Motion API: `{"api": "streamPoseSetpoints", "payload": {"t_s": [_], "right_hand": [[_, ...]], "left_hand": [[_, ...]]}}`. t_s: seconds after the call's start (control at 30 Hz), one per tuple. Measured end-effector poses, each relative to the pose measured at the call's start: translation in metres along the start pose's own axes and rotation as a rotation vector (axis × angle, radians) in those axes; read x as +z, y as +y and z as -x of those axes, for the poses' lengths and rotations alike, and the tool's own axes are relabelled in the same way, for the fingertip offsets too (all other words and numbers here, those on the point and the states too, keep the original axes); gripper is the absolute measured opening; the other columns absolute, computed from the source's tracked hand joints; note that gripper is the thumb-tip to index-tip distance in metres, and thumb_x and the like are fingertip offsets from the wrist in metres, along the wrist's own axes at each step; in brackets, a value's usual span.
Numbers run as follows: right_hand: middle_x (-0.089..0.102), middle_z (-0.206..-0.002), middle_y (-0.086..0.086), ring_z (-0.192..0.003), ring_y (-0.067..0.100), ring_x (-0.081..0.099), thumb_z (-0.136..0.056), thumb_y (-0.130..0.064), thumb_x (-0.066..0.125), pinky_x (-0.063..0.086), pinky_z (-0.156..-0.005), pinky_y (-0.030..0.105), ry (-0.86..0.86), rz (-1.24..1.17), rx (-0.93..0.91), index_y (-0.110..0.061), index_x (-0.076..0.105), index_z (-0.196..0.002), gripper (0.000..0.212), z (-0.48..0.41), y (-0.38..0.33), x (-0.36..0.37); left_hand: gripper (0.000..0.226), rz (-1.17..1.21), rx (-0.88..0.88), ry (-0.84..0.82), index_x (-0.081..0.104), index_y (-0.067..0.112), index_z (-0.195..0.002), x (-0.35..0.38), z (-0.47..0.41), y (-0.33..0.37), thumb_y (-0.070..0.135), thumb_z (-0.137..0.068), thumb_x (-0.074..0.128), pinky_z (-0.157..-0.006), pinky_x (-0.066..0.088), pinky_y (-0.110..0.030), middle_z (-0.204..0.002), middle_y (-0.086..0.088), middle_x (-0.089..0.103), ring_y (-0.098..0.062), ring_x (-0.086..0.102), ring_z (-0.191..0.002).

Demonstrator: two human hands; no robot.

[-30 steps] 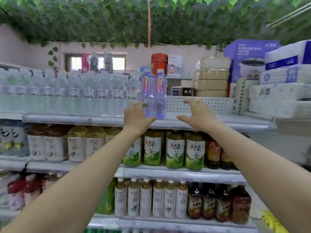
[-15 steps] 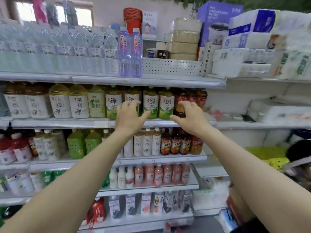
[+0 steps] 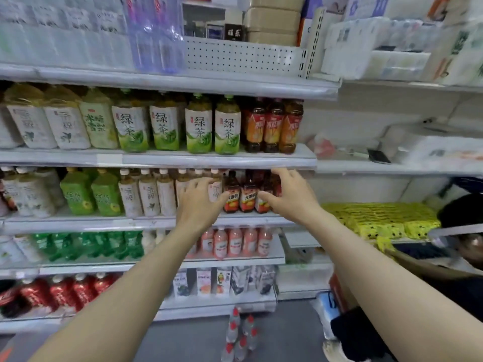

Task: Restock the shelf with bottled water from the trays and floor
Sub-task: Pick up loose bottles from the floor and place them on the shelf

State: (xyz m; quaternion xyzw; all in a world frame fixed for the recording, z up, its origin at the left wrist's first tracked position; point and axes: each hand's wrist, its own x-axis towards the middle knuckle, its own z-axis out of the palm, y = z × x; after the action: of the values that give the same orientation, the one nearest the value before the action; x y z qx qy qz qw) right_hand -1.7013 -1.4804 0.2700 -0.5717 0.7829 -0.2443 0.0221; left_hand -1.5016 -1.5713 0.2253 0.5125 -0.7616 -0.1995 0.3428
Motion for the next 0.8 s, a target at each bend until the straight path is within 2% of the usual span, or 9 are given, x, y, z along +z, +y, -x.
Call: {"api": "streamPoseSetpoints", "payload": {"t_s": [0.17,0.33,0.47,0.57,0.67,0.8], "right_hand": [[0.047,-0.146,0.007,-0.133,0.028,0.048,-0.089,-0.055,0.068,0.045,-0.103,0.041,-0.117,-0.011,0.055,-0.022,0.041,-0.148,0.073,-0.007,0.068,0.043],[0.045,-0.148,0.012,-0.134,0.033,0.047,-0.09,-0.053,0.068,0.042,-0.104,0.041,-0.325,-0.025,0.173,-0.02,0.039,-0.151,0.075,0.011,0.128,0.13],[0.046,-0.146,0.013,-0.129,0.032,0.052,-0.091,-0.046,0.07,0.041,-0.102,0.033,-0.5,-0.08,0.292,-0.018,0.043,-0.148,0.069,0.044,0.177,0.225],[0.046,-0.148,0.011,-0.137,0.03,0.045,-0.092,-0.044,0.069,0.039,-0.105,0.035,-0.594,-0.12,0.384,-0.018,0.045,-0.147,0.065,0.074,0.217,0.309],[0.046,-0.149,0.018,-0.139,0.031,0.043,-0.095,-0.039,0.068,0.034,-0.106,0.029,-0.676,-0.152,0.459,-0.01,0.042,-0.15,0.067,0.108,0.253,0.386],[0.051,-0.148,0.016,-0.135,0.03,0.049,-0.093,-0.038,0.072,0.035,-0.106,0.029,-0.728,-0.183,0.559,-0.007,0.045,-0.148,0.069,0.159,0.307,0.509]], "left_hand": [[0.058,-0.027,-0.115,-0.106,0.056,0.02,-0.136,0.074,0.021,-0.017,0.053,-0.089,0.062,-0.109,0.032,-0.041,-0.141,-0.006,0.051,-0.03,0.037,-0.136],[0.057,-0.03,-0.293,-0.235,0.058,0.019,-0.132,0.147,0.059,-0.079,0.052,-0.086,0.066,-0.107,0.035,-0.041,-0.136,-0.01,0.056,-0.033,0.042,-0.131],[0.053,-0.042,-0.392,-0.361,0.058,0.016,-0.131,0.215,0.1,-0.143,0.047,-0.089,0.067,-0.107,0.036,-0.041,-0.136,-0.011,0.056,-0.033,0.046,-0.129],[0.055,-0.02,-0.45,-0.445,0.059,0.013,-0.132,0.275,0.135,-0.194,0.045,-0.088,0.07,-0.11,0.033,-0.039,-0.138,-0.012,0.055,-0.033,0.046,-0.131],[0.06,0.003,-0.524,-0.515,0.059,0.013,-0.132,0.331,0.172,-0.246,0.05,-0.086,0.07,-0.111,0.03,-0.036,-0.137,-0.014,0.055,-0.032,0.046,-0.13],[0.058,0.048,-0.64,-0.589,0.056,0.015,-0.134,0.414,0.227,-0.331,0.045,-0.087,0.071,-0.11,0.038,-0.039,-0.137,-0.01,0.055,-0.028,0.049,-0.128]]}}
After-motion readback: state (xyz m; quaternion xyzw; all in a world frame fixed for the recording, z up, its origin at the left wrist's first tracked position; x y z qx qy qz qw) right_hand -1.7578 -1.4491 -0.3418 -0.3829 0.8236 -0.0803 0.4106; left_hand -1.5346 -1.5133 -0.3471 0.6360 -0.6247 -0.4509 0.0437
